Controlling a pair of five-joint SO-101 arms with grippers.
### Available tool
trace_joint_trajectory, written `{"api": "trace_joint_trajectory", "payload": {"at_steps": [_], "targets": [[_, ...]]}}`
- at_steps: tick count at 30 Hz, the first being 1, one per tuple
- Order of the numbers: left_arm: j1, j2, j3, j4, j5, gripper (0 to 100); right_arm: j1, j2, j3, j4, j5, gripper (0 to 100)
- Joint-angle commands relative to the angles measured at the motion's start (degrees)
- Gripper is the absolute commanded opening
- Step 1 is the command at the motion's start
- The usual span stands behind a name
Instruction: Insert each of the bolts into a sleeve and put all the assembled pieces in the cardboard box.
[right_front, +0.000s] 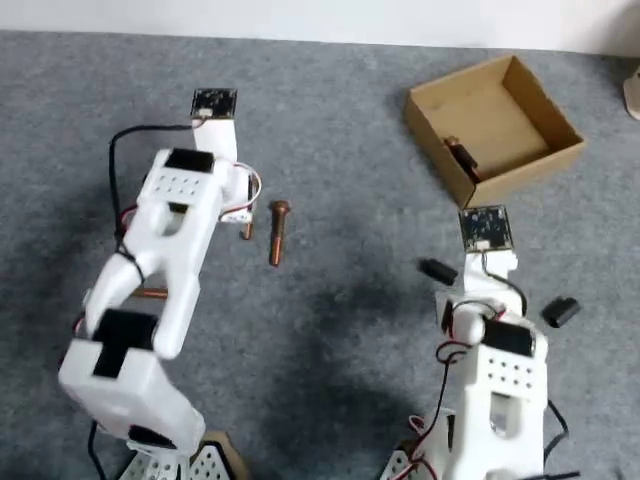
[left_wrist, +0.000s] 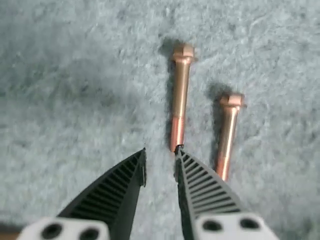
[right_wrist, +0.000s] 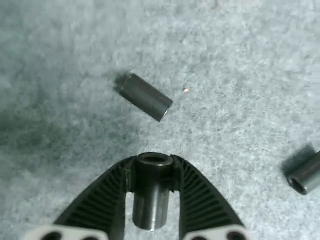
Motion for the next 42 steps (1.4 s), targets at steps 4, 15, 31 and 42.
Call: {"api": "trace_joint_trajectory", "payload": {"at_steps": [4,15,31,42], "targets": [[1.8,9.5,-12.7,0.7,-0.4,19,-1.8,-7.4,2.3,0.0,0.9,0.5],[1.8,30.4,-37.3,15.2,0.1,30,-5.6,-19.9,2.5,9.9,0.9,0.5],[0.4,43.6,-50.8,20.2,3.9,25,-4.7,-30.8,2.2,14.4,4.4,0.5],[-3.4,43.6,-59.9,28.6,6.7,1,-5.7,-44.1,2.4,18.0,4.5,0.5]]}}
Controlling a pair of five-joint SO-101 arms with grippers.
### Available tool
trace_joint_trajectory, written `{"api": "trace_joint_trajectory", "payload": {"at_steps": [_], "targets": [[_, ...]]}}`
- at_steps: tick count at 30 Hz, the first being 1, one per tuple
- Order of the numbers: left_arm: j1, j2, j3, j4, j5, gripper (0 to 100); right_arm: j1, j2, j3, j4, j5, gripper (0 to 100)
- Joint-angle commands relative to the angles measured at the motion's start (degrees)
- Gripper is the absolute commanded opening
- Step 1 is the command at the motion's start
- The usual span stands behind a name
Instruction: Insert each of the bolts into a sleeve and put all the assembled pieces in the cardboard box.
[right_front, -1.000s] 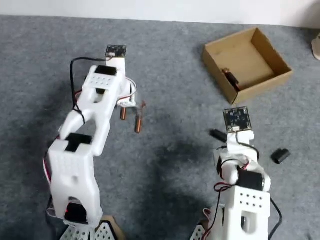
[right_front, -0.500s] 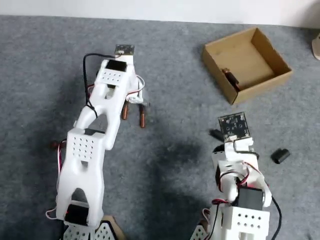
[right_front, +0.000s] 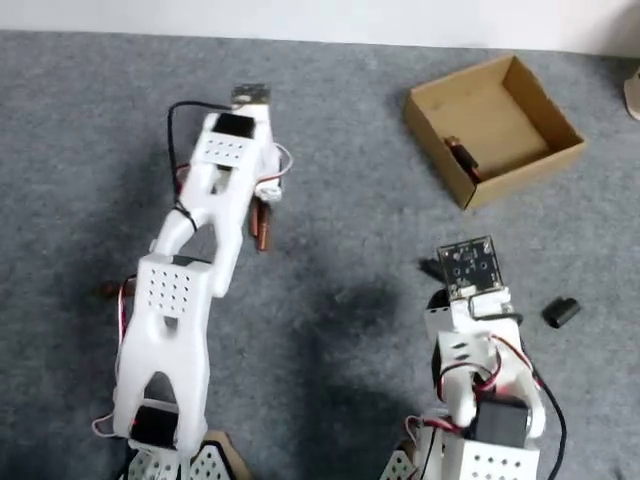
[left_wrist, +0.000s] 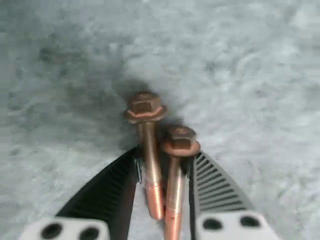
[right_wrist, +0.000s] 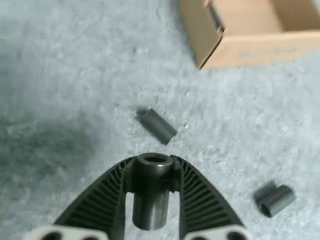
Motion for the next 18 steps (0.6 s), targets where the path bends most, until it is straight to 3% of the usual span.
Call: {"api": "trace_joint_trajectory", "payload": {"at_steps": [1,5,18], "targets": [[-2.9,-0.4,-6.3,8.3,2.7,1,-1.7,-6.2,-0.7,0.2,0.6,0.5],[-2.4,-0.4,-13.3,16.4,5.5,1,-7.6,-10.9,-0.7,0.2,0.4,0.5],[-3.4,-13.7,-13.1,16.4,6.7,1,-17.0,-9.9,-0.6,-0.2,0.1,0.5]]}}
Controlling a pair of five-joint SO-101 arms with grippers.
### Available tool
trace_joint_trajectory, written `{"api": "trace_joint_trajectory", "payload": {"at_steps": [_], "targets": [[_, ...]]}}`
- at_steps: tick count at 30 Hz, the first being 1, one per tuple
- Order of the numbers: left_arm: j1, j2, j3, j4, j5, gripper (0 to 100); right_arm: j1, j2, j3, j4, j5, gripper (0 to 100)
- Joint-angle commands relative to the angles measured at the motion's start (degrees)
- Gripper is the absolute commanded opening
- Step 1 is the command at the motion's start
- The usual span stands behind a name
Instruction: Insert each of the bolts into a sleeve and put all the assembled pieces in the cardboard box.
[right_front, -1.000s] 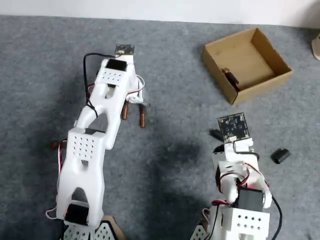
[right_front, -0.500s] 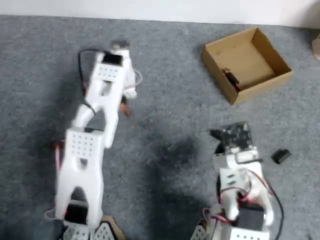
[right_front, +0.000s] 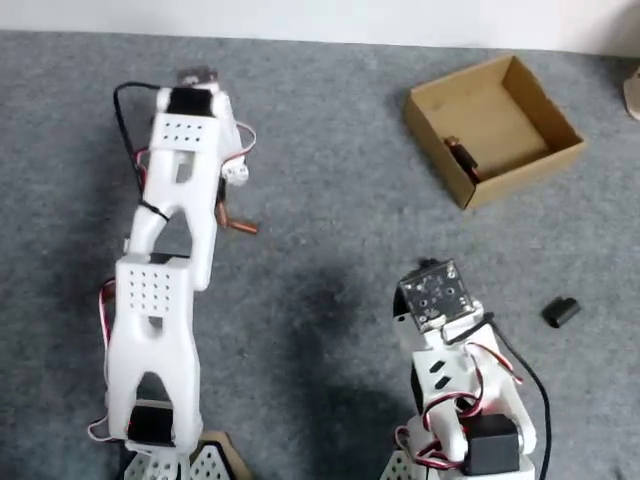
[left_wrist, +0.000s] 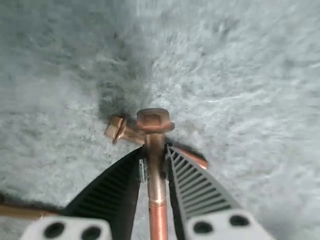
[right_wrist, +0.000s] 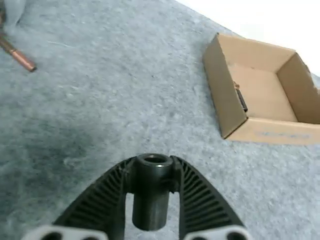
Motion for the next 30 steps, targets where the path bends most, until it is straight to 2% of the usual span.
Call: {"api": "trace_joint_trajectory", "payload": {"at_steps": [1,9,12,17,21,26,30], "targets": [[-0.6,-9.6,-1.9,0.9,0.6,1,-3.7,-0.2,-0.6,-0.2,0.1,0.5],[-0.3,-24.5,9.1,0.9,4.0,1,-10.9,-0.3,-0.5,-4.3,0.0,0.5],[-0.3,-28.9,11.6,-1.8,4.0,1,-13.8,-0.3,-0.4,-4.3,-1.1,0.5],[-0.3,-33.7,18.6,-10.0,4.1,1,-16.8,-0.3,2.7,-4.4,-4.2,0.5],[-0.7,-37.2,26.7,-18.5,7.0,1,-17.4,-0.3,4.2,-6.1,-4.4,0.5],[0.7,-46.3,40.7,-28.0,8.1,1,-17.4,-0.3,4.2,-6.3,-6.2,0.5],[1.8,-56.7,55.8,-40.2,8.1,1,-20.1,-0.3,4.2,-6.3,-6.3,0.5]]}}
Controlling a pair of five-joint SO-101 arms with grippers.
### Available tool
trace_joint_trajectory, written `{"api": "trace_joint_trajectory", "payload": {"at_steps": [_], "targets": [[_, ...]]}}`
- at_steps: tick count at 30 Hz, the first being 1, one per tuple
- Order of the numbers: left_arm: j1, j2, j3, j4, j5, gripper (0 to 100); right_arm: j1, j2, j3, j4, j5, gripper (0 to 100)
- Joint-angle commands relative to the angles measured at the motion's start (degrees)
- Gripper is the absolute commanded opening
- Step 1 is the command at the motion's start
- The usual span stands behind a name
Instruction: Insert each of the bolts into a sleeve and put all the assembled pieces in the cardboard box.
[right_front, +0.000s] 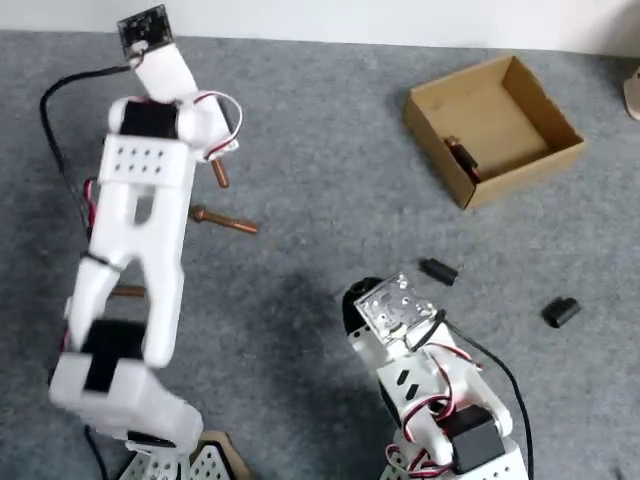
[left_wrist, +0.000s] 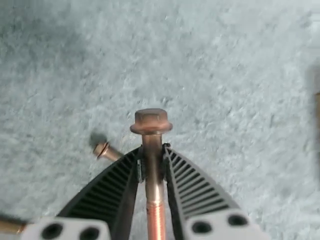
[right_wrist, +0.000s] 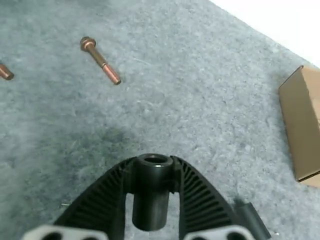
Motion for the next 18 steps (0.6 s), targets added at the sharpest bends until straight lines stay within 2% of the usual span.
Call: {"api": "trace_joint_trajectory", "payload": {"at_steps": [1,5,9,14,18], "targets": [[1.6,-12.4,12.2,-12.9,0.6,1,-3.6,-0.3,-0.7,-2.0,-0.7,0.5],[1.9,-20.8,29.0,-28.5,0.6,1,-7.3,-0.3,-0.6,-2.5,-0.4,0.5],[3.4,-28.7,41.8,-41.3,0.7,1,-7.8,0.3,0.9,-6.8,-0.2,0.5],[8.7,-40.5,53.8,-49.1,1.1,1,-7.7,-0.3,9.4,-15.3,-0.6,0.5],[12.9,-48.3,58.9,-51.3,1.1,1,-7.6,-0.3,13.9,-20.7,-0.7,0.5]]}}
